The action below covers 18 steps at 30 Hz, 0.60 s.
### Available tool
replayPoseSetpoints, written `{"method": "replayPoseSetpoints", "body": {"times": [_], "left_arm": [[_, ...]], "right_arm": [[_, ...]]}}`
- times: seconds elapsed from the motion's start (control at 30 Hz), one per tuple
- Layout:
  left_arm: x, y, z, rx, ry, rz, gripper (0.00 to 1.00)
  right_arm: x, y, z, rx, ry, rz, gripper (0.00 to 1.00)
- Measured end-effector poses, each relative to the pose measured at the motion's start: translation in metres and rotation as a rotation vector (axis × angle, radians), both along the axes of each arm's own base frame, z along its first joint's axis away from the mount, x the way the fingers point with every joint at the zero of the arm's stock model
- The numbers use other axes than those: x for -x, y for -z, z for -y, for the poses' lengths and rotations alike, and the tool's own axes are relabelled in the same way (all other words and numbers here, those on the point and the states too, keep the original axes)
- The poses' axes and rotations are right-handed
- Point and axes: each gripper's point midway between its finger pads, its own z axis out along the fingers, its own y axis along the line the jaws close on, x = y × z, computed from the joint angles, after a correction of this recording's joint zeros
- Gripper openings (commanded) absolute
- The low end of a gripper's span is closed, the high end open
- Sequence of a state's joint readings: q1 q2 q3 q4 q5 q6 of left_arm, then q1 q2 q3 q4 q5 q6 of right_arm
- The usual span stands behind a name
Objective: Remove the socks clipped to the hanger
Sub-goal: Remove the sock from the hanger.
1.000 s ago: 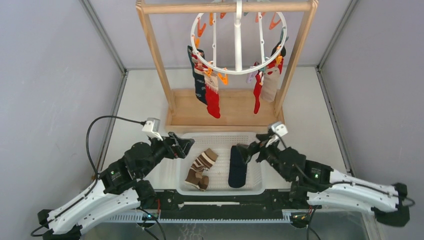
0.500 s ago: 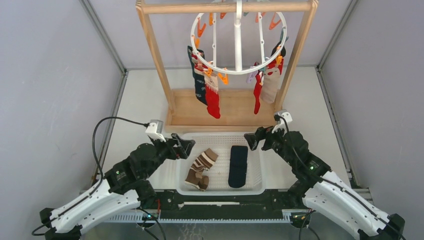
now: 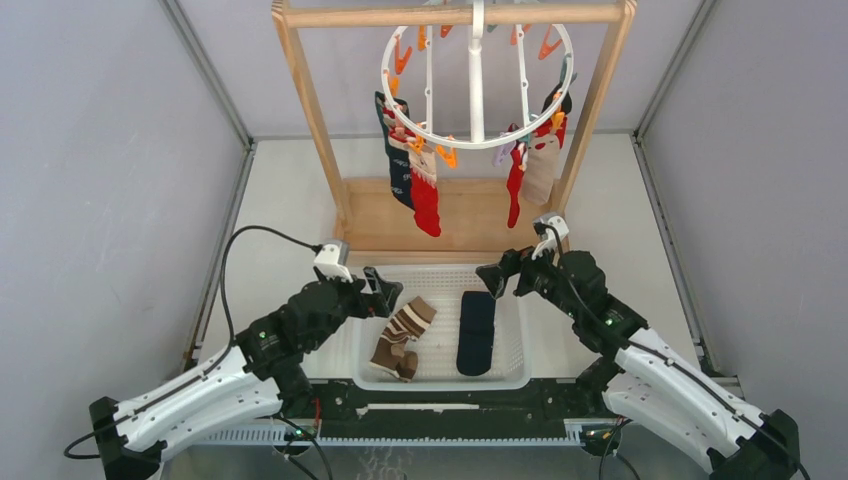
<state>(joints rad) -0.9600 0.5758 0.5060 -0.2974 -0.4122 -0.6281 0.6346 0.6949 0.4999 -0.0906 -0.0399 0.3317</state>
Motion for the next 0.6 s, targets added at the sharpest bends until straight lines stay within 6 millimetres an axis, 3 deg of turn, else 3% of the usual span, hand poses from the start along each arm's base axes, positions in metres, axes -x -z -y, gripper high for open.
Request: {"method": "replayPoseSetpoints", "body": {"times": [0.43,0.6], "left_arm": [[0.003,-0.016,-0.005,0.050,0.003,0.046,1.00],[0.003,-0.019,-0.006,0.051,0.005,0.055,1.00]], "right_arm": [[-0.016,0.022,-0.021,0.021,-0.041,-0.050,0.94],[-0.031,0.019,-0.035,0.004,-0.049,-0.028,0.92]]}}
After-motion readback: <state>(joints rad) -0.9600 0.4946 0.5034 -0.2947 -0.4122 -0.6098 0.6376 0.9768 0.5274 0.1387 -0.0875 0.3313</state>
